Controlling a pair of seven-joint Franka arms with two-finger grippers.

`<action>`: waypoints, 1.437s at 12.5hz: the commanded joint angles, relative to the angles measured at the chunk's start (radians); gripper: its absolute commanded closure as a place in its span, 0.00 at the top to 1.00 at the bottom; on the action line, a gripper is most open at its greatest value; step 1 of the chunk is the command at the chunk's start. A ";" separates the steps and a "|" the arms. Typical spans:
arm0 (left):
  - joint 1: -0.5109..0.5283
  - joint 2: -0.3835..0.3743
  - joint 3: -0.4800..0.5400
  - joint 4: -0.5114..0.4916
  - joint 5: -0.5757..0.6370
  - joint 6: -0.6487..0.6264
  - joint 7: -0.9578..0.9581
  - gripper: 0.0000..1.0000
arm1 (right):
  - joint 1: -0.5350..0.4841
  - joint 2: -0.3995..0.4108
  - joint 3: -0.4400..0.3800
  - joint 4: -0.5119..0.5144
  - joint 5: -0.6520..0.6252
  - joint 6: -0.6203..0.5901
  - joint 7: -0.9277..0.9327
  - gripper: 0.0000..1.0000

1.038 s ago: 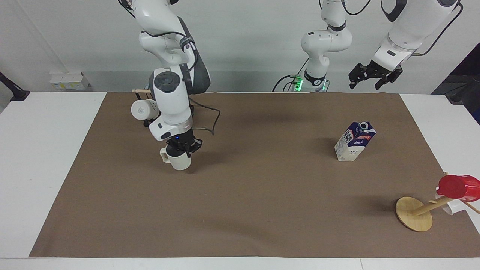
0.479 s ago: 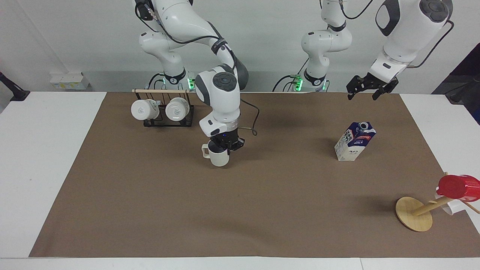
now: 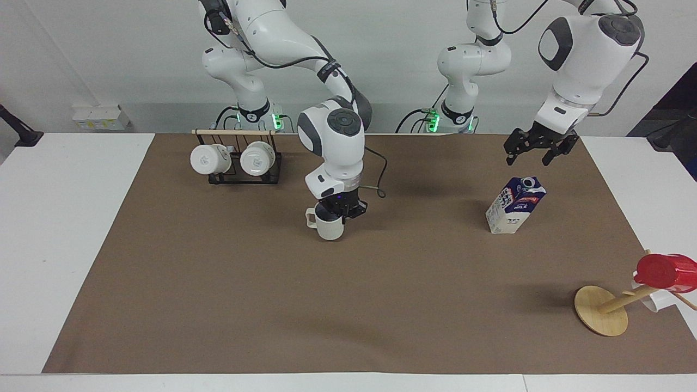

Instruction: Place cup and milk on table

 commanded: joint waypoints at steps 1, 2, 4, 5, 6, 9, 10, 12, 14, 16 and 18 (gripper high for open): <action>0.030 -0.002 0.001 -0.045 0.008 0.069 0.054 1.00 | 0.000 0.006 0.005 0.015 -0.019 -0.012 0.023 0.32; 0.030 0.007 0.001 -0.075 0.006 0.116 0.054 1.00 | -0.003 0.006 0.005 0.015 -0.018 -0.010 0.029 0.33; 0.029 0.034 0.001 -0.115 0.008 0.201 0.054 1.00 | -0.002 0.006 0.005 0.014 -0.022 -0.010 0.037 0.79; 0.029 0.048 0.001 -0.126 0.008 0.230 0.054 1.00 | -0.003 0.003 0.003 0.014 -0.022 -0.009 0.037 1.00; 0.029 0.054 0.001 -0.135 0.008 0.247 0.054 1.00 | -0.008 -0.008 -0.003 0.015 -0.019 -0.004 0.029 1.00; 0.029 0.054 -0.001 -0.141 0.008 0.261 0.054 1.00 | -0.060 -0.102 -0.004 0.014 -0.012 -0.021 0.002 1.00; 0.029 0.054 0.001 -0.141 0.008 0.261 0.054 1.00 | -0.086 -0.141 -0.004 0.011 -0.012 -0.045 -0.032 1.00; 0.029 0.054 -0.001 -0.141 0.006 0.261 0.053 0.88 | -0.139 -0.208 -0.006 0.012 -0.004 -0.101 -0.110 1.00; 0.029 0.054 0.001 -0.141 0.006 0.256 0.053 0.68 | -0.211 -0.276 -0.006 0.011 -0.004 -0.151 -0.164 1.00; 0.029 0.054 0.001 -0.140 0.008 0.256 0.051 0.62 | -0.300 -0.346 -0.004 0.007 -0.001 -0.212 -0.294 1.00; 0.029 0.054 0.001 -0.140 0.008 0.256 0.048 0.56 | -0.401 -0.415 -0.004 0.004 0.017 -0.324 -0.444 1.00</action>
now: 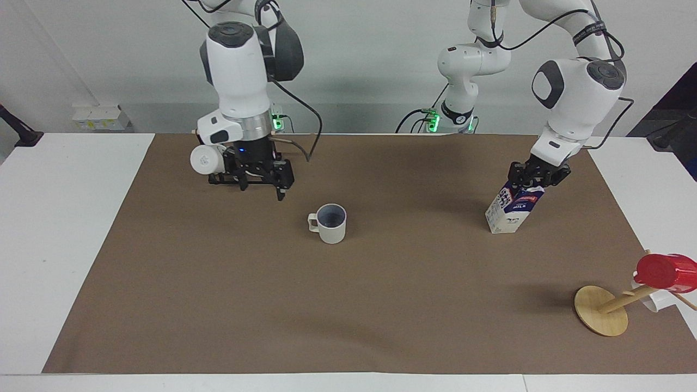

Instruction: Place cup and milk on table

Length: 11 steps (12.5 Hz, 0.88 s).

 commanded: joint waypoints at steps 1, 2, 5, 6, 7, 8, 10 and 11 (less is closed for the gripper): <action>0.008 -0.016 -0.005 -0.020 0.006 0.019 0.007 0.56 | -0.135 -0.096 0.013 -0.028 0.050 -0.111 -0.200 1.00; 0.009 -0.016 -0.004 -0.020 0.008 0.019 0.004 0.56 | -0.190 -0.121 0.011 -0.027 0.077 -0.165 -0.297 1.00; 0.011 -0.009 -0.004 -0.007 0.006 0.019 -0.001 0.50 | -0.258 -0.156 0.009 -0.018 0.081 -0.225 -0.401 1.00; 0.010 -0.001 -0.005 -0.004 0.006 0.017 -0.011 0.49 | -0.258 -0.156 0.009 -0.018 0.077 -0.232 -0.401 1.00; -0.001 0.000 -0.005 0.003 -0.004 0.017 -0.048 0.48 | -0.258 -0.156 0.009 -0.010 0.071 -0.257 -0.402 1.00; -0.010 0.003 -0.007 0.013 -0.020 0.017 -0.083 0.47 | -0.257 -0.140 0.012 0.042 0.072 -0.281 -0.399 1.00; -0.067 0.025 -0.010 0.043 -0.055 0.016 -0.163 0.47 | -0.246 -0.071 0.014 0.155 0.054 -0.385 -0.398 1.00; -0.104 0.034 -0.010 0.063 -0.058 0.014 -0.227 0.47 | -0.244 -0.042 0.017 0.219 0.052 -0.415 -0.395 1.00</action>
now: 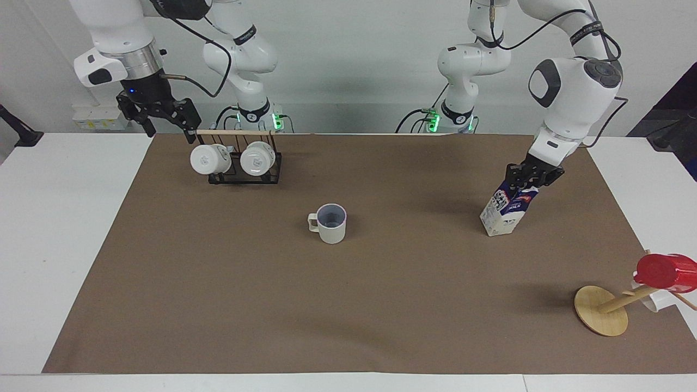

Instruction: Place cup and milk on table

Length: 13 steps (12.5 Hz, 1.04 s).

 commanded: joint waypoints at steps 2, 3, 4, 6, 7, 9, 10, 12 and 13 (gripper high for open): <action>-0.152 0.046 0.007 0.079 -0.016 0.007 -0.216 0.47 | 0.001 0.086 0.009 0.145 -0.008 -0.083 -0.006 1.00; -0.191 0.046 0.005 0.085 -0.016 0.010 -0.269 0.47 | -0.002 0.083 0.009 0.141 0.003 -0.075 -0.005 1.00; -0.236 0.048 0.004 0.096 -0.015 0.012 -0.325 0.47 | -0.002 0.080 0.009 0.135 0.006 -0.075 -0.006 1.00; -0.311 0.080 0.004 0.152 -0.009 0.004 -0.416 0.47 | -0.001 0.077 0.009 0.130 0.011 -0.074 -0.008 1.00; -0.339 0.094 0.001 0.185 -0.007 -0.005 -0.438 0.47 | -0.001 0.075 0.009 0.128 0.011 -0.075 -0.006 1.00; -0.400 0.098 0.001 0.203 -0.004 -0.004 -0.484 0.47 | -0.001 0.075 0.011 0.127 0.012 -0.075 -0.006 1.00; -0.422 0.103 0.001 0.222 -0.004 -0.007 -0.498 0.47 | -0.002 0.075 0.009 0.127 0.012 -0.075 -0.006 1.00; -0.437 0.123 -0.004 0.255 0.002 -0.037 -0.513 0.46 | -0.002 0.075 0.009 0.127 0.012 -0.075 -0.006 1.00; -0.446 0.149 -0.010 0.293 0.002 -0.066 -0.516 0.46 | -0.002 0.075 0.009 0.127 0.012 -0.075 -0.006 1.00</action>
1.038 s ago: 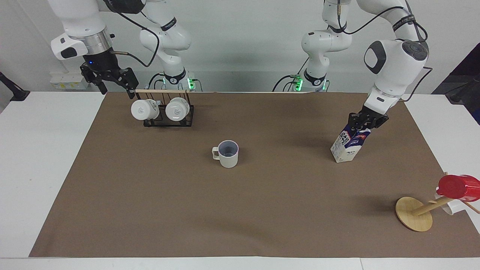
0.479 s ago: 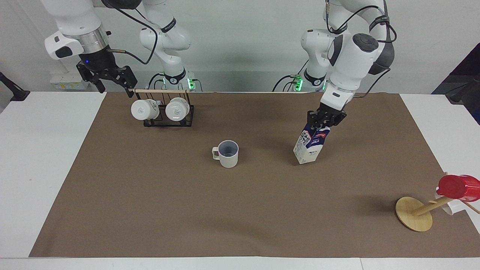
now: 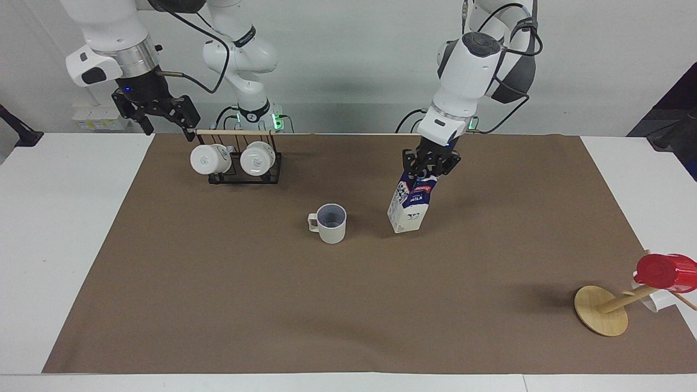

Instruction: Place cup and milk on table

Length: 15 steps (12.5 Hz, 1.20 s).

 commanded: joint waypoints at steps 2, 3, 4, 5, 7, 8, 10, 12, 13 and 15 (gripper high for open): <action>-0.047 0.116 0.007 0.156 0.027 -0.101 -0.039 0.46 | -0.007 0.008 0.005 0.019 0.008 -0.020 -0.006 1.00; -0.073 0.150 0.006 0.181 0.083 -0.104 -0.085 0.46 | -0.007 0.008 0.005 0.019 0.010 -0.020 -0.006 1.00; -0.087 0.182 0.004 0.184 0.114 -0.087 -0.114 0.46 | -0.007 0.008 0.005 0.019 0.010 -0.020 -0.006 1.00; -0.086 0.187 0.004 0.183 0.113 -0.081 -0.115 0.46 | -0.007 0.008 0.005 0.019 0.010 -0.020 -0.006 1.00; -0.087 0.187 0.004 0.178 0.113 -0.072 -0.115 0.46 | -0.007 0.008 0.005 0.019 0.010 -0.020 -0.006 1.00; -0.086 0.187 0.004 0.170 0.113 -0.070 -0.116 0.46 | -0.007 0.008 0.005 0.019 0.010 -0.020 -0.006 1.00; -0.081 0.185 0.004 0.155 0.121 -0.070 -0.115 0.46 | -0.007 0.008 0.005 0.019 0.010 -0.019 -0.006 1.00; -0.077 0.181 0.004 0.141 0.124 -0.073 -0.099 0.46 | -0.007 0.008 0.005 0.019 0.010 -0.020 -0.006 1.00; -0.075 0.178 0.006 0.129 0.124 -0.072 -0.083 0.46 | -0.007 0.008 0.005 0.019 0.010 -0.020 -0.006 1.00; -0.069 0.176 0.006 0.098 0.124 -0.043 -0.075 0.45 | -0.007 0.008 0.005 0.019 0.010 -0.020 -0.006 1.00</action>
